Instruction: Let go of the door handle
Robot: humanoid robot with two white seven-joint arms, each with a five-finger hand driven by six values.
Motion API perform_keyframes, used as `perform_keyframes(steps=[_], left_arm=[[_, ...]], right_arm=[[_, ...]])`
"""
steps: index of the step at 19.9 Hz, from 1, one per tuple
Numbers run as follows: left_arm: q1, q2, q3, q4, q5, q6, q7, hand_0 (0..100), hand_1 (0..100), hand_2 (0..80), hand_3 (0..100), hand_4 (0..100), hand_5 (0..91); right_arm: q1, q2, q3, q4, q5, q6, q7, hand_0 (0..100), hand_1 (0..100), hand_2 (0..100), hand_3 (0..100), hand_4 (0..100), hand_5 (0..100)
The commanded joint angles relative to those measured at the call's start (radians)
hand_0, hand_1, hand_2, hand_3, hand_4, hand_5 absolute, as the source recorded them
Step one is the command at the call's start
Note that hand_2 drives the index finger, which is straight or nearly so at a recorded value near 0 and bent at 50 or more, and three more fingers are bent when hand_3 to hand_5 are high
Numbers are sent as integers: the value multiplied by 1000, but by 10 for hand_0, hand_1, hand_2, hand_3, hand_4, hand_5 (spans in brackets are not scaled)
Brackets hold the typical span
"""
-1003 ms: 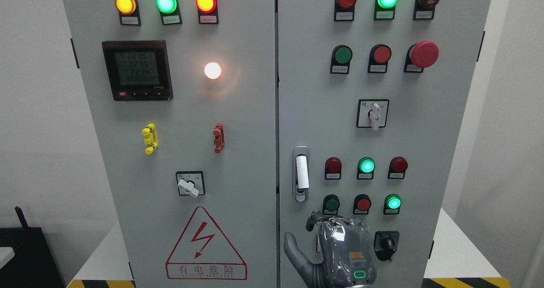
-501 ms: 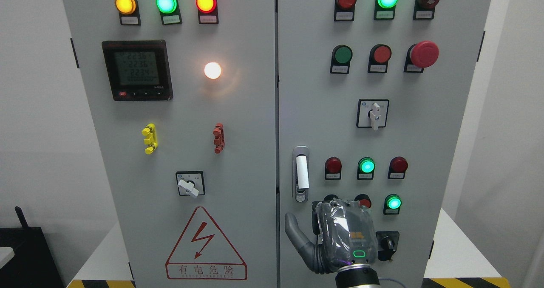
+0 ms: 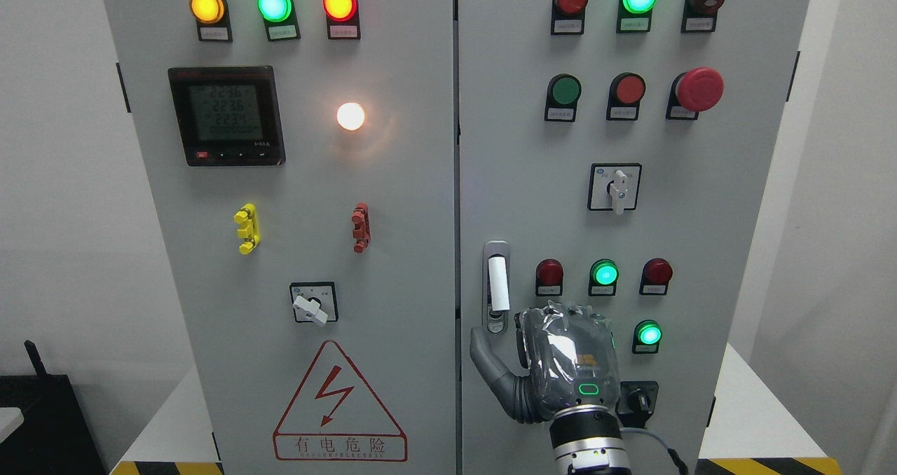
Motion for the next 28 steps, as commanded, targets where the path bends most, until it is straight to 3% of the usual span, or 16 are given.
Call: perform_keyframes(steps=[1,28], left_arm=[[-26,0,17,0,0,1,0,120,389,0,0,0,0],[-25,0,17,0,0,1,0,120,389,0,0,0,0]], right_arm=[[-29,8,0,38,3,6,3,367,69,1000,1000,996,981],[-52,8,-14,52,1,23,3,425,104,1000,1000,990,977]])
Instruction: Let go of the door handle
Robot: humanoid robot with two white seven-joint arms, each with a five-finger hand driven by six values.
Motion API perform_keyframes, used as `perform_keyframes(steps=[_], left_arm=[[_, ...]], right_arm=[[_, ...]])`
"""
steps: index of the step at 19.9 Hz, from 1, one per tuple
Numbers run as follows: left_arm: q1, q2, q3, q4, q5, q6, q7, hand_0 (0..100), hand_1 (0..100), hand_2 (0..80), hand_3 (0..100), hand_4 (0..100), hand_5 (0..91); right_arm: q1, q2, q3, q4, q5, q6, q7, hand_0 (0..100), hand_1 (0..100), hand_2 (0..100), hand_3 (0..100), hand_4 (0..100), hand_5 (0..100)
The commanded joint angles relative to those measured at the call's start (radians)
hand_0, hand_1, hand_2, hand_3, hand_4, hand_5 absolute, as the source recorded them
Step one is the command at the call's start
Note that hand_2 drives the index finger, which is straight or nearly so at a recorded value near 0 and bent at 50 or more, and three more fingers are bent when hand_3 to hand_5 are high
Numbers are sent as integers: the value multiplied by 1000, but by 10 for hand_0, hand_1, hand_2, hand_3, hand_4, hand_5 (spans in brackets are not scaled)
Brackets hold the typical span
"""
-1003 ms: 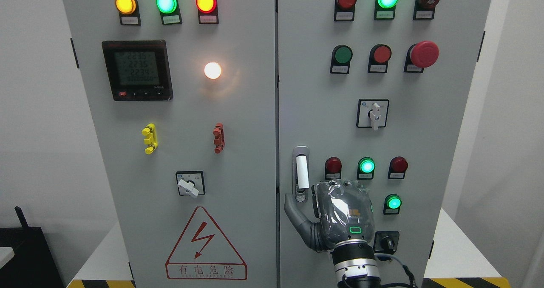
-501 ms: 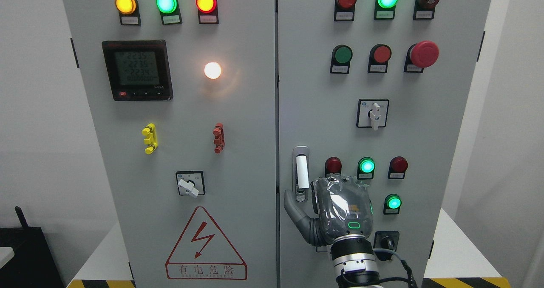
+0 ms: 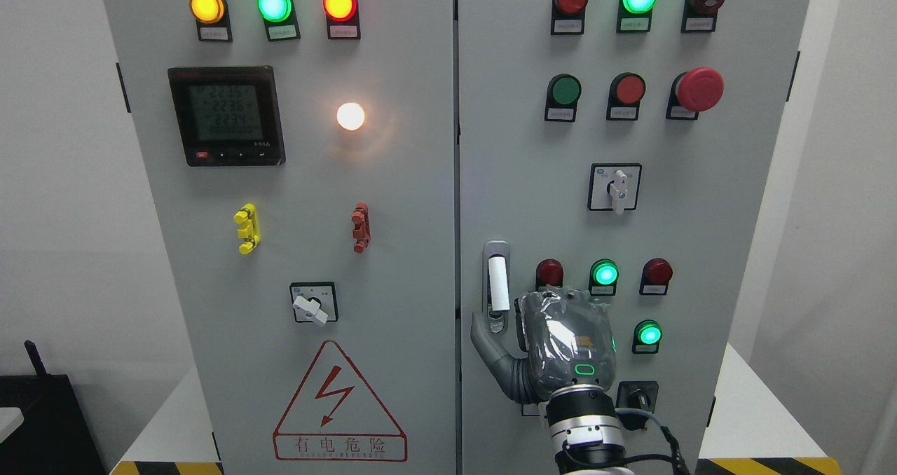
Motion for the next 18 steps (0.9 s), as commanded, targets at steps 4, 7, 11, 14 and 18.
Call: perform_keyframes(steps=[4,7,11,14,18], left_arm=[[-26,-1,17,0,0,1,0,120,389,0,0,0,0],[-26,-1,17,0,0,1,0,120,389,0,0,0,0],[-26,-1,17,0,0,1,0,120,389,0,0,0,0],[-25,-1,17,0,0,1,0,120,389,0,0,0,0],[-26,-1,17,0,0,1,0,120,389,0,0,0,0]], right_arm=[[-2,2,-3,5,-1,4,-6,428,117,1000,1000,989,976],[-2,2,-5,5,1,5,-6,434,123,1000,1000,989,976],[-2,2,-12,5,-1,12,-6,447,135,1000,1000,988,976],[-2,2,-15,3,-1,15,-6,458,135,1000,1000,988,976],[-2,4,-24,2,-1,15,-6,465,141,1000,1000,988,976]])
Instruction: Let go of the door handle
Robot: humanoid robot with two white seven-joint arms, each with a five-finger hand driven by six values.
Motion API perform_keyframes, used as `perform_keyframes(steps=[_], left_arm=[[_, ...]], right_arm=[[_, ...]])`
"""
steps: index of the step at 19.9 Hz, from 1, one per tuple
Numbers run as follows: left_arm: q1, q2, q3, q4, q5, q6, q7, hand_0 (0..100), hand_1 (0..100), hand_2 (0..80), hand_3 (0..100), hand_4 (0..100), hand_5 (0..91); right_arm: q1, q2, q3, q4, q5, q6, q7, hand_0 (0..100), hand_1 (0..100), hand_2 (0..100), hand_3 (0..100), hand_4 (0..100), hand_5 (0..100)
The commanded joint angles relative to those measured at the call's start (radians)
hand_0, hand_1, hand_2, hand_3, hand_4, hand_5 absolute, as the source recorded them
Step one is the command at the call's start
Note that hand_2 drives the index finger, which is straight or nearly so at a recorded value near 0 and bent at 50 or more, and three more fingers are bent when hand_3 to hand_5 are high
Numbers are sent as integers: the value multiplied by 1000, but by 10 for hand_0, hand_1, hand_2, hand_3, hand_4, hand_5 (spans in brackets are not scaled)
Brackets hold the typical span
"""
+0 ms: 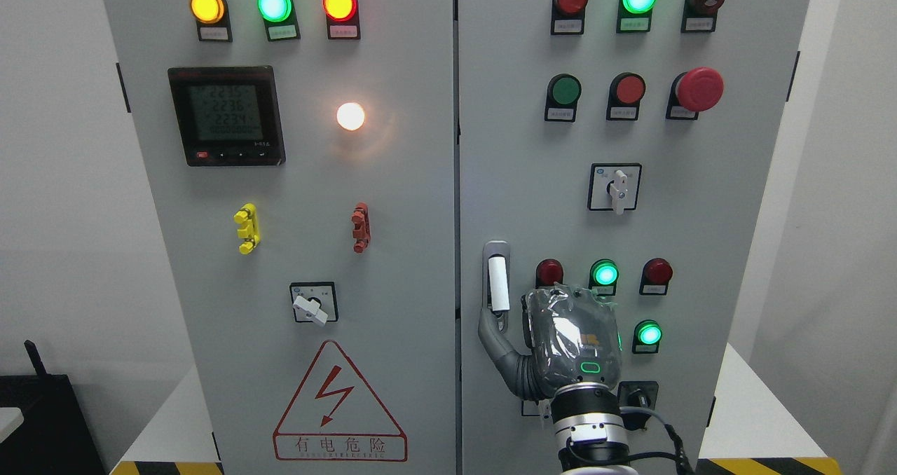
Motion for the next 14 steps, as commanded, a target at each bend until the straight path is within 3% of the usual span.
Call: perform_keyframes(steps=[1,14], left_arm=[[-25,1,17,0,0,1,0,120,389,0,0,0,0],[-26,0,17,0,0,1,0,120,389,0,0,0,0]], right_arm=[[1,2,-16,-3,0,1,-1,467,142,1000,1000,988,976],[8,2,-31,-12,0,2,-2,484,143,1000,1000,986,975]])
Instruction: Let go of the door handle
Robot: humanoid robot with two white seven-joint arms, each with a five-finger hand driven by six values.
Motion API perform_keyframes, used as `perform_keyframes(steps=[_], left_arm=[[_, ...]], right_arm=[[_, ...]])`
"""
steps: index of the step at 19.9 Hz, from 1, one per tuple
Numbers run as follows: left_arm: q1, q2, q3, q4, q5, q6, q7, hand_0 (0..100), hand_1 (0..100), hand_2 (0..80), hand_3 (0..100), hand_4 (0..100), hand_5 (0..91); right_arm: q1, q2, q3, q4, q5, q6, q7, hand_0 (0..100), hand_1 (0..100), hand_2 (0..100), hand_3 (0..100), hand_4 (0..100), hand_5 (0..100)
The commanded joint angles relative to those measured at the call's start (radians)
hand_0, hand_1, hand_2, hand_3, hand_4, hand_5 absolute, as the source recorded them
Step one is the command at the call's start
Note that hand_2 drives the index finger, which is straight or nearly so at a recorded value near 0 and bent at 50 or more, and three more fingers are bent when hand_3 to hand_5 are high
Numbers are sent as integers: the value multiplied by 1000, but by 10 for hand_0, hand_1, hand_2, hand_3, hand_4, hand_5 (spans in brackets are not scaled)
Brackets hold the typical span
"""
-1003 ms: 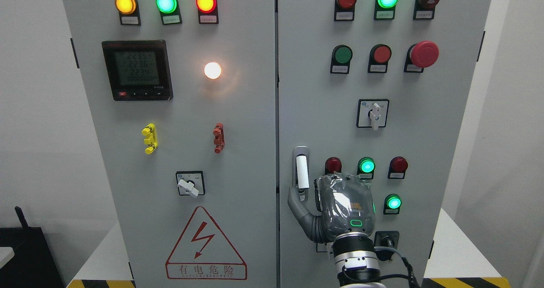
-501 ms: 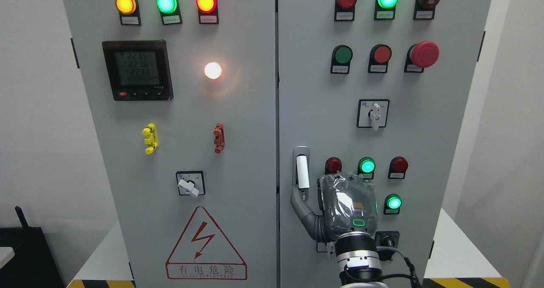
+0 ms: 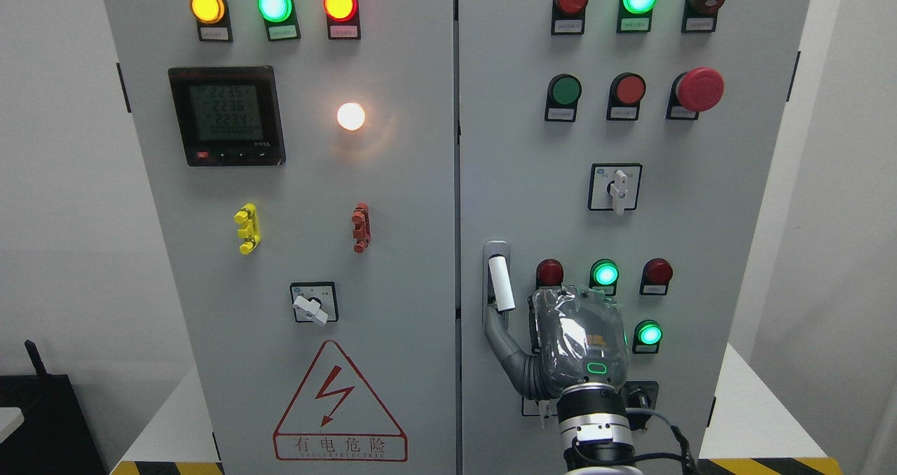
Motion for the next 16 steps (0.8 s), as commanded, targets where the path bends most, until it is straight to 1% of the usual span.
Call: perform_keyframes(steps=[1,16], left_arm=[[-25,0,17,0,0,1,0,120,389,0,0,0,0],[-26,0,17,0,0,1,0,120,389,0,0,0,0]], right_arm=[[1,0,-15,-8,0,0,-1,485,143,1000,1000,986,975],[16,-7,-41,-37,-5,-1,-4,487,148,1000,1000,985,975]])
